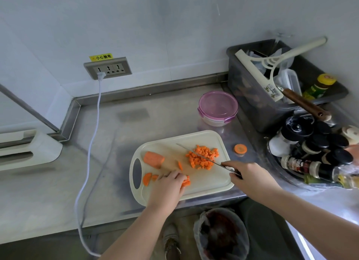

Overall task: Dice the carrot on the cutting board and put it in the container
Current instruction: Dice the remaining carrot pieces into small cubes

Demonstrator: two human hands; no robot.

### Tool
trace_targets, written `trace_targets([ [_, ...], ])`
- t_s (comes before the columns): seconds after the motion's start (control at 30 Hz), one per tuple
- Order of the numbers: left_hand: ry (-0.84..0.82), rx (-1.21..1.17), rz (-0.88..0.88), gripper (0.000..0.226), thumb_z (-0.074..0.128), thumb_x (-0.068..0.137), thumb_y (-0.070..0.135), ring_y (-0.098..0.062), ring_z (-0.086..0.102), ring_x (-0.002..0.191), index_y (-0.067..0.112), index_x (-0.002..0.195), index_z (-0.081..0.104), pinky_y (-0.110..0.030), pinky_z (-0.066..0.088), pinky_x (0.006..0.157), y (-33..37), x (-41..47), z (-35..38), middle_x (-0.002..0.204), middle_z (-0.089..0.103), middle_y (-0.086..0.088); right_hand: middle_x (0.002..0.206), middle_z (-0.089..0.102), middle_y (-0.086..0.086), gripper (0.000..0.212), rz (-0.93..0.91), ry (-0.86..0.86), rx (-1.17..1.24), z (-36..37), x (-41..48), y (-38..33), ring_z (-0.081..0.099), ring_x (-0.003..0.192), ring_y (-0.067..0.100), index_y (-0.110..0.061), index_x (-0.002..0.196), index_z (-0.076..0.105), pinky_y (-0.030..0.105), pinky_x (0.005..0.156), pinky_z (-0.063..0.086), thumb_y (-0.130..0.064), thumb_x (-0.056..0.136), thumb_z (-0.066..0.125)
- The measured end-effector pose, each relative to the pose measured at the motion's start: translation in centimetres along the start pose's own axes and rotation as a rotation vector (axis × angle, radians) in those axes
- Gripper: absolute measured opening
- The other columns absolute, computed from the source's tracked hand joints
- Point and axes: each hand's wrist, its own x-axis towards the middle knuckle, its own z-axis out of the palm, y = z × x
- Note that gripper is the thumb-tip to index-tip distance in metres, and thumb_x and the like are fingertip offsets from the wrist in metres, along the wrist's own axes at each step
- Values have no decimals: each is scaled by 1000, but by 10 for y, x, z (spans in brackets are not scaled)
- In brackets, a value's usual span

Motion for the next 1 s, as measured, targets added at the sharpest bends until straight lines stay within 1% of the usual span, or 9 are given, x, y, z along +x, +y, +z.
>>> trace_targets([
  [0.1, 47, -20, 1, 21, 58, 91, 33, -14, 64, 94, 30, 111, 64, -26, 45, 79, 1, -3, 1, 112, 62, 13, 58, 46, -9, 44, 6, -16, 14, 1, -1, -3, 37, 42, 9, -42, 132, 52, 15, 41, 33, -19, 95, 44],
  [0.27, -3, -57, -57, 39, 45, 97, 36, -13, 51, 117, 30, 136, 43, -26, 37, 97, -4, 1, 2, 136, 44, 13, 58, 46, -8, 44, 23, -21, 48, 4, 0, -6, 39, 45, 8, -42, 132, 51, 16, 42, 31, -19, 95, 44],
  [0.37, -57, -71, -63, 37, 46, 97, 34, -12, 52, 113, 29, 134, 48, -25, 38, 94, -4, 7, 0, 133, 44, 13, 59, 47, -7, 44, 36, -20, 84, 10, 1, -5, 41, 50, 9, -41, 131, 52, 18, 45, 29, -19, 94, 45],
  [0.47, -61, -97, -107, 31, 48, 96, 35, -14, 54, 108, 28, 125, 54, -25, 41, 91, -4, 12, 0, 126, 49, 10, 62, 51, -5, 39, 42, -42, 170, 18, 3, -9, 44, 54, 11, -34, 130, 55, 23, 50, 33, -19, 94, 47],
  [0.6, -48, -127, -171, 33, 50, 94, 38, -14, 56, 107, 28, 125, 56, -26, 44, 91, -6, 18, 3, 125, 52, 8, 59, 47, -4, 28, 57, -59, 296, 30, 7, -20, 39, 49, 10, -25, 116, 60, 19, 46, 30, -15, 95, 44],
  [0.77, -31, -189, -187, 38, 54, 93, 39, -14, 56, 110, 29, 129, 53, -28, 45, 90, -12, 18, -4, 130, 48, 10, 58, 45, -8, 19, 65, -68, 335, 36, 11, -28, 39, 49, 8, -31, 98, 54, 15, 44, 28, -16, 95, 44],
  [0.83, 15, -220, -221, 34, 53, 95, 32, -15, 58, 107, 27, 129, 54, -30, 47, 89, -20, 22, -10, 131, 48, 8, 59, 45, -9, 18, 65, -72, 336, 37, 12, -28, 39, 49, 7, -32, 96, 52, 15, 43, 29, -16, 96, 44],
  [0.9, 23, -159, -180, 36, 49, 96, 22, -18, 56, 108, 27, 131, 52, -33, 46, 91, -27, 30, -17, 132, 46, 6, 60, 47, -8, 19, 73, -70, 348, 37, 14, -28, 40, 49, 8, -33, 97, 52, 15, 44, 30, -16, 95, 44],
  [1.0, -98, -14, -18, 40, 43, 96, 13, -24, 48, 117, 28, 133, 50, -34, 42, 95, -29, 46, -25, 134, 41, 4, 60, 48, -6, 19, 91, -65, 360, 37, 15, -27, 40, 48, 9, -34, 98, 52, 17, 44, 31, -16, 96, 44],
])
